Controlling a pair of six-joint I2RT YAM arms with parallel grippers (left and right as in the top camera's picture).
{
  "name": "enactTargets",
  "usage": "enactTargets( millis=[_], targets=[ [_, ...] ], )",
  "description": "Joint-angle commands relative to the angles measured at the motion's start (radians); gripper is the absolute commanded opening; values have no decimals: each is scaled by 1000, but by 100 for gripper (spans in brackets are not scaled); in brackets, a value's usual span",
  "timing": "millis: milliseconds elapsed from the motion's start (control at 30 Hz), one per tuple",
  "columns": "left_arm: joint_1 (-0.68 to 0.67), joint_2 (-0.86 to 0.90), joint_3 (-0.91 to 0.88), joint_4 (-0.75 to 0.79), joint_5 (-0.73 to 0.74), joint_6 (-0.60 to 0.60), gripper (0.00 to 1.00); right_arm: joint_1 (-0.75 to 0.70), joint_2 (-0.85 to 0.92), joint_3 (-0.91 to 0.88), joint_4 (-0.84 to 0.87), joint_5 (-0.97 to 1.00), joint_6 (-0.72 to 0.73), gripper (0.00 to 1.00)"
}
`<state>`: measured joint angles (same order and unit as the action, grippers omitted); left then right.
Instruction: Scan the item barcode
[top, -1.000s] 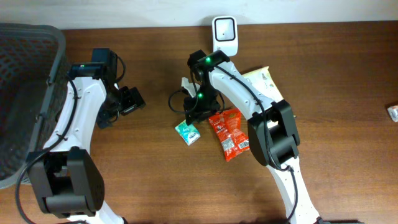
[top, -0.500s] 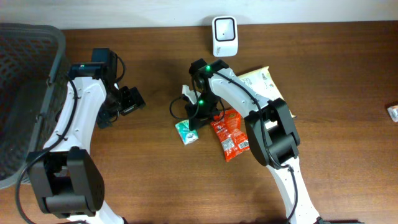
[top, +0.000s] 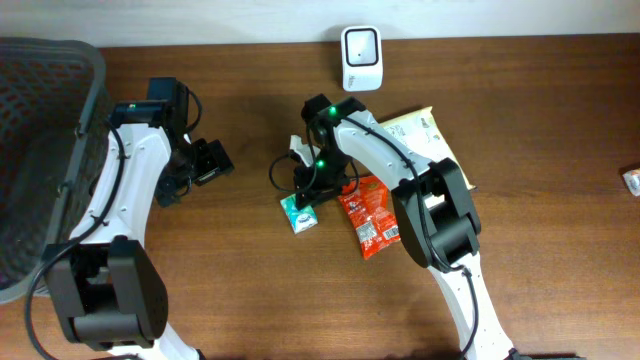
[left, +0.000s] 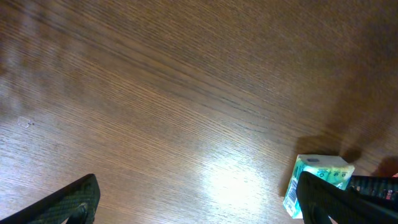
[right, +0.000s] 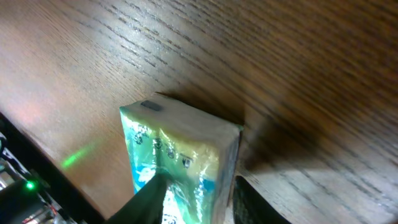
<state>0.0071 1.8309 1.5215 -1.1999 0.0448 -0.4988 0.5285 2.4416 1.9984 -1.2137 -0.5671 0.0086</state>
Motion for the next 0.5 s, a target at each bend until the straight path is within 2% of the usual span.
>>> enactTargets(
  millis=[0,133,267,467],
  targets=[
    [1,13,-3,-2,-8,-5,99,9,2,-37,20,-5,7,29],
    [1,13,-3,-2,-8,-5,99,6,2,-51,26,-6,23,4],
    [1,13,-3,-2,-8,-5,99,-29,2,-30,11,-80,29,4],
    [1,13,-3,-2,-8,-5,99,-183,1,24,-9,-495,-92,4]
  ],
)
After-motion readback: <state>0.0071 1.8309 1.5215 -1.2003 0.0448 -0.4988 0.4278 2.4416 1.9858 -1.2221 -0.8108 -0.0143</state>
